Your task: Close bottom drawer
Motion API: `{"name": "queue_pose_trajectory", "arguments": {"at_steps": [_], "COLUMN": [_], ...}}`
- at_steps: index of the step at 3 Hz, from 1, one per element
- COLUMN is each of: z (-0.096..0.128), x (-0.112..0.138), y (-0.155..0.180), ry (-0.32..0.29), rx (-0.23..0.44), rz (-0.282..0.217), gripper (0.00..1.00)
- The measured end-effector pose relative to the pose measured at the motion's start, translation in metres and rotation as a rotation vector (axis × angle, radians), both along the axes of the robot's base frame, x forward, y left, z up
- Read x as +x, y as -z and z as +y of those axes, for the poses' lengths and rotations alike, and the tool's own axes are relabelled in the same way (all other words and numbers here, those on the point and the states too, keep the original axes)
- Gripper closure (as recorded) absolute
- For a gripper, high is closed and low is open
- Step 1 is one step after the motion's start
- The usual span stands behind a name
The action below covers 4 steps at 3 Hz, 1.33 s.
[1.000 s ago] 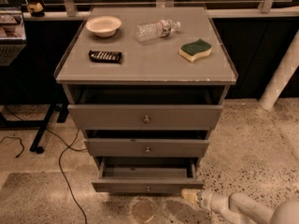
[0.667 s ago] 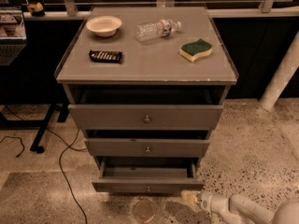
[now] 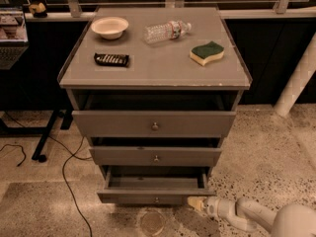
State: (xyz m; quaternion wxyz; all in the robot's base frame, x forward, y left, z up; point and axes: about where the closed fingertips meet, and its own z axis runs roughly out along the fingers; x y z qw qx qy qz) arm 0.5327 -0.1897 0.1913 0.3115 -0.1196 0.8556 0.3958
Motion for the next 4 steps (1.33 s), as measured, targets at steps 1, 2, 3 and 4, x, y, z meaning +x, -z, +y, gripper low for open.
{"name": "queue_pose_trajectory", "arguments": {"at_steps": [1, 2, 3, 4], "z": [0.0, 0.0, -0.001, 0.001], "x": [0.002, 0.002, 0.01, 0.02], "y": [0.004, 0.007, 0.015, 0.02], "ry": [0.004, 0.009, 0.019, 0.016], "rx": [0.002, 0.002, -0.01, -0.023], "rz": [0.009, 0.015, 0.038, 0.052], "gripper": [1.0, 1.0, 1.0, 1.0]}}
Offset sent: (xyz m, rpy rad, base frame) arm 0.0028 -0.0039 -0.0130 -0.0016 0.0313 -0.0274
